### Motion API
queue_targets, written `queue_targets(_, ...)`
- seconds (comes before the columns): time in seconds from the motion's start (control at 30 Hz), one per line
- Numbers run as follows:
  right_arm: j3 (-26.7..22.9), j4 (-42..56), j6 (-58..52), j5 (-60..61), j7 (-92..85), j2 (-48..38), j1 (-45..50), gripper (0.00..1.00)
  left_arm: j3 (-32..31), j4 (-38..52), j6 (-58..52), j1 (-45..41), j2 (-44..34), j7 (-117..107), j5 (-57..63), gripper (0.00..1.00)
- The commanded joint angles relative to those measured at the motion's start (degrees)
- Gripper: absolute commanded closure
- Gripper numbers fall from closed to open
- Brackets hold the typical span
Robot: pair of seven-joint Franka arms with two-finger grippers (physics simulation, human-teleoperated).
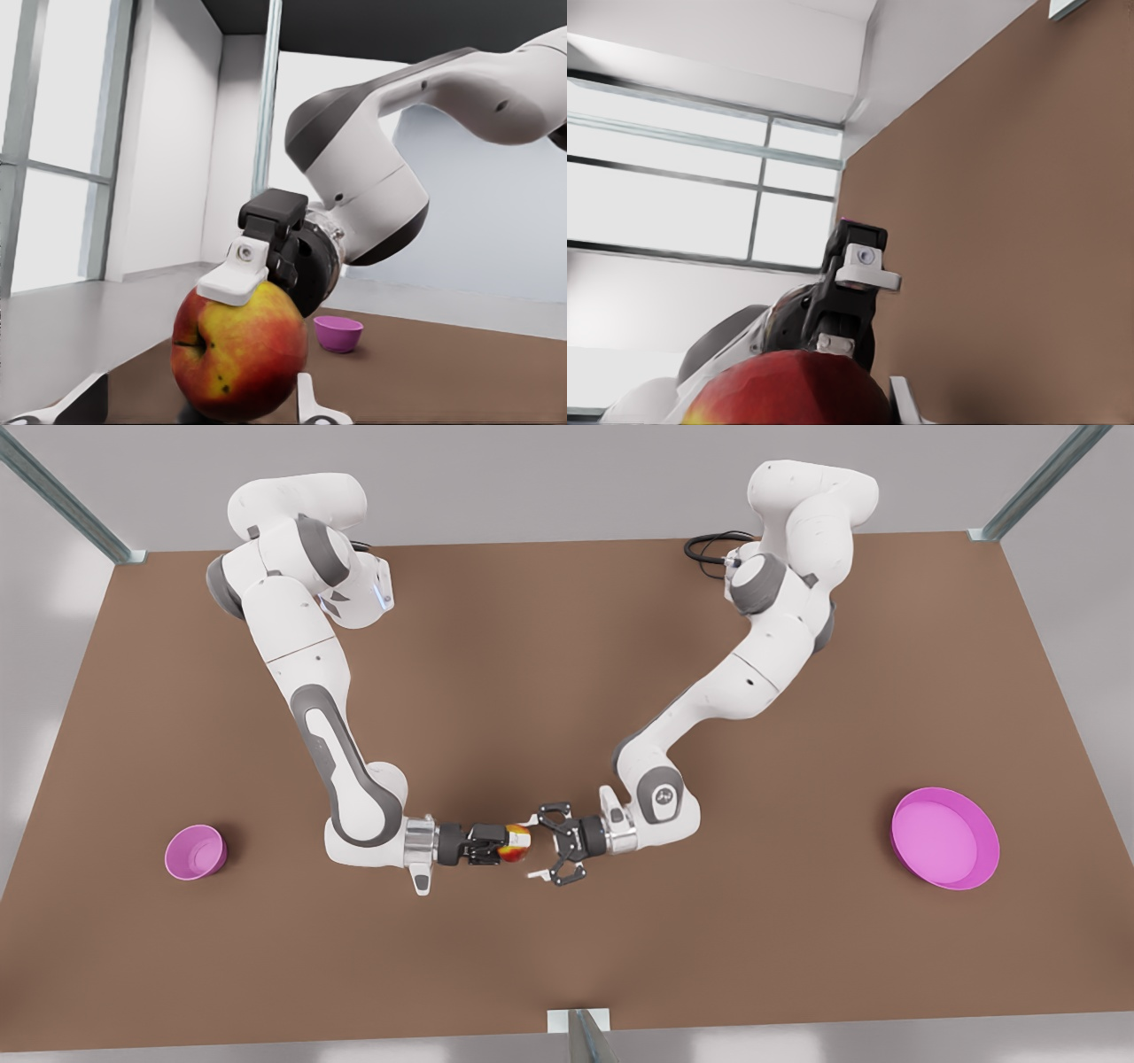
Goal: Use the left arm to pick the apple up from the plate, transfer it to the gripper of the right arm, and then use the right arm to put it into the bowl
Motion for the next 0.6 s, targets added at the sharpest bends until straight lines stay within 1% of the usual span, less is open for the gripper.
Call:
queue_targets(0.0,0.03,-0.55,-0.20,-0.36,-0.58,-0.12,-0.07,0.33,0.00,-0.88,-0.70,0.63,-0.25,-0.15,0.76,0.01)
queue_targets(0.07,0.03,-1.60,-0.38,-1.15,-1.64,-0.38,-0.86,0.33,0.00,-1.40,-0.88,0.80,-0.34,-0.15,1.02,0.01)
queue_targets(0.17,0.12,-1.96,-4.07,-6.60,-1.20,-0.82,-4.37,0.33,0.00,-2.98,-1.49,2.74,-0.77,-0.50,1.11,0.01)
queue_targets(0.2,0.03,-1.96,-5.47,-8.18,-1.11,-0.91,-5.34,0.33,0.00,-6.41,-1.49,4.32,-3.50,-1.20,1.11,0.01)
queue_targets(0.27,0.12,-1.96,-7.76,-10.82,-0.76,-1.00,-7.62,0.33,0.09,-10.01,-1.58,6.95,-6.39,-4.62,3.30,0.01)
queue_targets(0.33,0.29,-1.96,-10.57,-14.86,-0.58,-1.35,-10.87,0.33,0.18,-15.29,-1.58,10.64,-13.42,-20.70,14.72,0.00)
queue_targets(0.4,0.47,-2.48,-12.77,-19.34,-0.14,-2.32,-13.78,0.33,0.18,-21.79,-1.58,15.91,-21.33,-39.07,31.15,0.00)
queue_targets(0.43,0.47,-2.75,-14.61,-22.68,0.12,-3.37,-15.62,0.33,0.18,-26.71,-1.58,19.87,-25.82,-45.93,40.73,0.00)
queue_targets(0.47,0.47,-2.83,-15.58,-24.71,0.21,-3.81,-16.59,0.33,1.14,-29.61,-1.84,21.81,-30.30,-50.94,49.16,0.00)
queue_targets(0.5,0.38,-2.83,-16.46,-27.43,0.21,-4.34,-18.26,0.33,6.41,-30.41,-7.63,22.34,-33.82,-59.46,61.38,0.00)
queue_targets(0.57,0.47,-2.83,-16.73,-32.26,0.12,-5.39,-20.19,0.33,14.85,-29.88,-18.79,22.42,-40.85,-80.02,78.97,0.00)
